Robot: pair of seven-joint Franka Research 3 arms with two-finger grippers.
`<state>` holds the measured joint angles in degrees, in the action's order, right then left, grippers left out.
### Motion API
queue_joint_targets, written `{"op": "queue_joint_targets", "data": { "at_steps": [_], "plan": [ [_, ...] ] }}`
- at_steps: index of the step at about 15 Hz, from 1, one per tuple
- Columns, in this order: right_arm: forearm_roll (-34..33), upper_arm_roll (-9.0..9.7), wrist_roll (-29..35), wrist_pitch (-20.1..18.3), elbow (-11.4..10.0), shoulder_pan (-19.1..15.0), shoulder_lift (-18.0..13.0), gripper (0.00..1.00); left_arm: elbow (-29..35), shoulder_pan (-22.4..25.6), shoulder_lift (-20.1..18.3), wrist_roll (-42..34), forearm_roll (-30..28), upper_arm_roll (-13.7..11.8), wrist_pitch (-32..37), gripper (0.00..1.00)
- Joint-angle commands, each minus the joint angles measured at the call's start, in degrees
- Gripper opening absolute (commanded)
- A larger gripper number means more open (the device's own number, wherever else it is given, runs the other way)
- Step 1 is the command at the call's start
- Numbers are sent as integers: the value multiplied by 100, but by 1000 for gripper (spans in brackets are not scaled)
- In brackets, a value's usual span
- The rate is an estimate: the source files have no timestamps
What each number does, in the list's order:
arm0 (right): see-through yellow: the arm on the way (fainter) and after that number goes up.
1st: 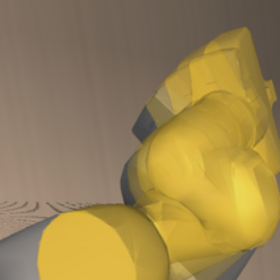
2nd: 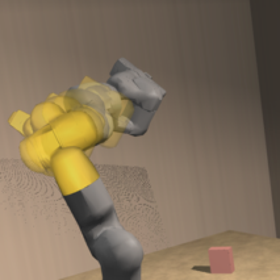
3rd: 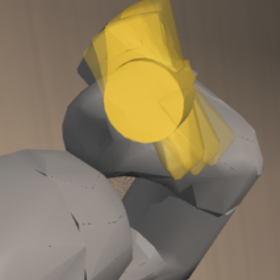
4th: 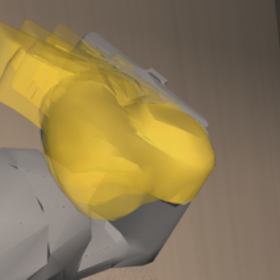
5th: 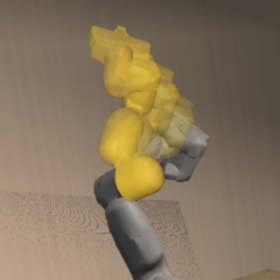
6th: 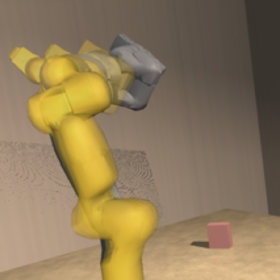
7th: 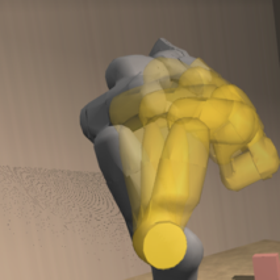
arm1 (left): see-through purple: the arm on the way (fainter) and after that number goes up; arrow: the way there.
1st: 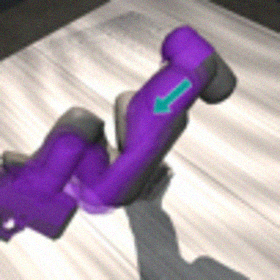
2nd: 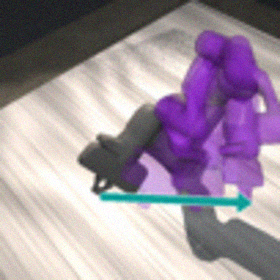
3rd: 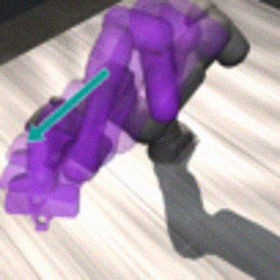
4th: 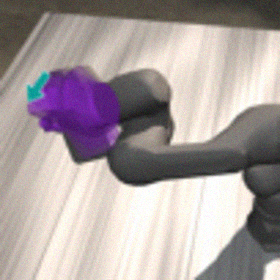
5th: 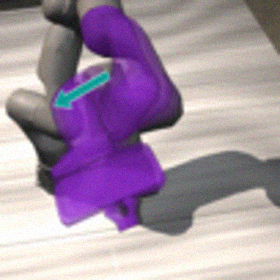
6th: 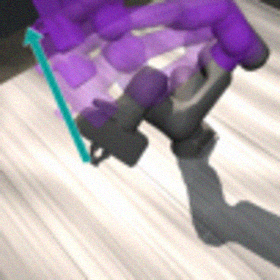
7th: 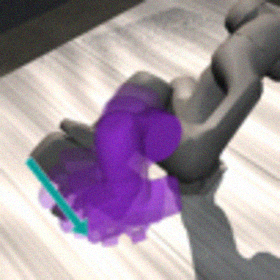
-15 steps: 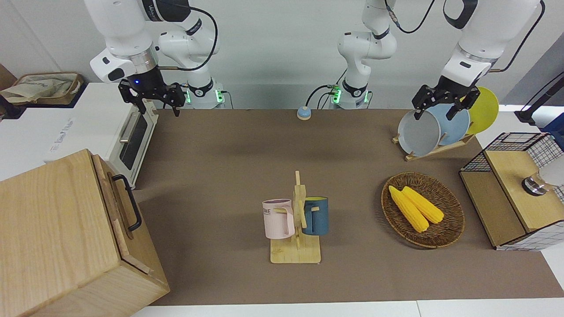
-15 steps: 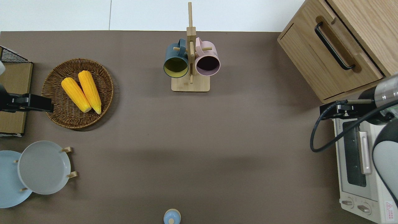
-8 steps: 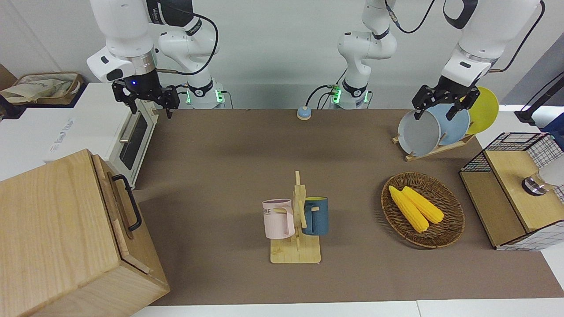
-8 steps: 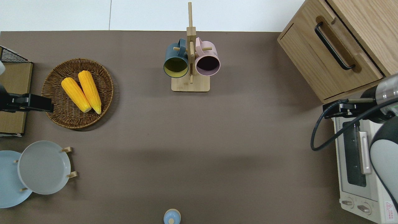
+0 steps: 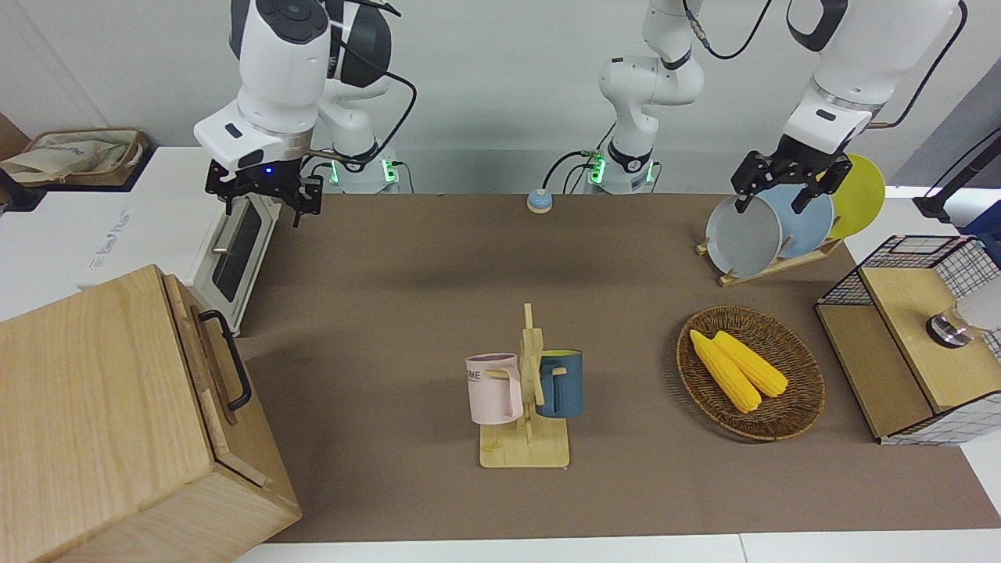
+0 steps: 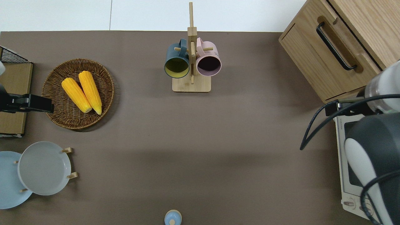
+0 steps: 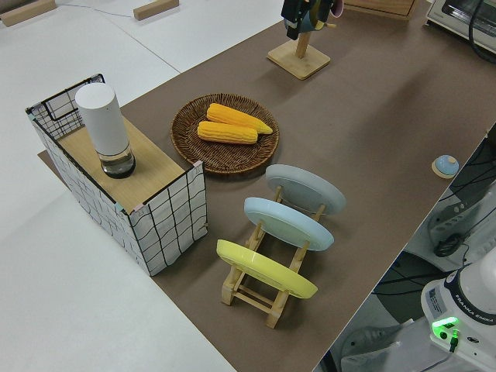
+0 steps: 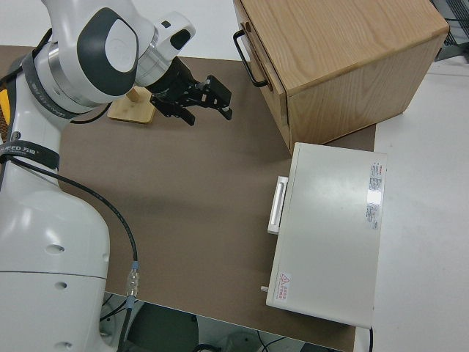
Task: Slide drawer open with right arm
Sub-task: 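Reach the right gripper up to the black drawer handle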
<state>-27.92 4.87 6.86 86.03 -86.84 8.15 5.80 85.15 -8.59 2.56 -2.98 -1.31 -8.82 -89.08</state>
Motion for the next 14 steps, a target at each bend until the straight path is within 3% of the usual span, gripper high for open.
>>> {"op": "queue_joint_targets", "data": {
  "at_steps": [1, 2, 6, 10, 14],
  "plan": [
    [-1151, 496, -203, 37, 150, 3, 289, 985, -112, -99, 69, -36, 78, -93, -5, 998],
    [-1450, 576, -203, 46, 133, 90, 359, 985, -112, -99, 69, -36, 78, -93, -5, 998],
    [-2672, 586, -203, 221, 89, 503, 728, 985, -112, -99, 69, -36, 78, -93, -5, 995],
    [-3542, 586, -142, 783, -174, 513, 957, 987, -112, -99, 69, -36, 87, -93, -5, 995],
    [-4544, 586, 279, 898, -272, 530, 1326, 985, -112, -99, 69, -36, 78, -93, -5, 995]
  ]
}}
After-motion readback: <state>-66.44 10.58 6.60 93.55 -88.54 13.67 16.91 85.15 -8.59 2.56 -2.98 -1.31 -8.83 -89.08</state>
